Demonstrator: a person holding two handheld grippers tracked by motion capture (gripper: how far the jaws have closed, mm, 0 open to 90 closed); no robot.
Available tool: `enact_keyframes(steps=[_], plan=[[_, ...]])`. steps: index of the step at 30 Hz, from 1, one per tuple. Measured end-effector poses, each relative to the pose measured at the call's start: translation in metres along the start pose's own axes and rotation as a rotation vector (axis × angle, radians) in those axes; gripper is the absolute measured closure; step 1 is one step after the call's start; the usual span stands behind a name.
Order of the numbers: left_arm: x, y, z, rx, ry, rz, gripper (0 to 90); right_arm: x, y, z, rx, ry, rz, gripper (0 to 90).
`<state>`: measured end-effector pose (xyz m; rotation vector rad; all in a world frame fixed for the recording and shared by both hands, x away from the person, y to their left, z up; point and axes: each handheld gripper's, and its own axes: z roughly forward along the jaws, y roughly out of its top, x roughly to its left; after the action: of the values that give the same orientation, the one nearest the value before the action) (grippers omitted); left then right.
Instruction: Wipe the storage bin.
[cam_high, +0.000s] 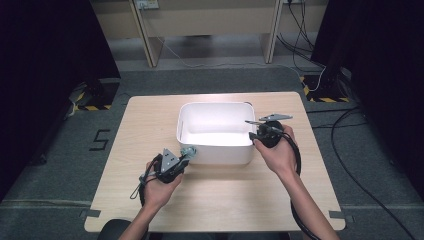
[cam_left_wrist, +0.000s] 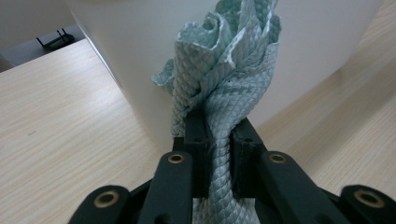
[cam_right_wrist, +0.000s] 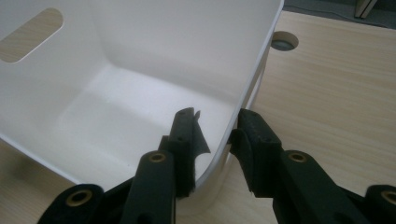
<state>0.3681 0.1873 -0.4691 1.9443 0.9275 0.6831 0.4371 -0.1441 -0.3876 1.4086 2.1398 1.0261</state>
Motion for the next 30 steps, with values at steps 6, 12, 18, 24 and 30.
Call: enact_keyframes(steps=[6,12,18,24,30], plan=[[0.001,-0.005,0.005,0.011,-0.004,-0.005,79.3,-0.001,0.000,0.000,-0.004,0.007,0.011,68.4],[0.000,-0.009,0.009,0.026,-0.001,-0.003,79.3,-0.002,-0.001,0.000,-0.005,0.010,0.011,68.3],[-0.002,-0.011,0.011,0.038,0.002,0.000,79.3,-0.002,-0.001,0.000,-0.005,0.012,0.014,68.2],[-0.003,-0.015,0.015,0.054,0.009,0.010,79.3,-0.002,-0.001,0.000,-0.004,0.016,0.020,68.2],[-0.003,-0.018,0.019,0.066,0.017,0.014,79.3,-0.003,-0.001,0.000,-0.006,0.017,0.022,68.0]])
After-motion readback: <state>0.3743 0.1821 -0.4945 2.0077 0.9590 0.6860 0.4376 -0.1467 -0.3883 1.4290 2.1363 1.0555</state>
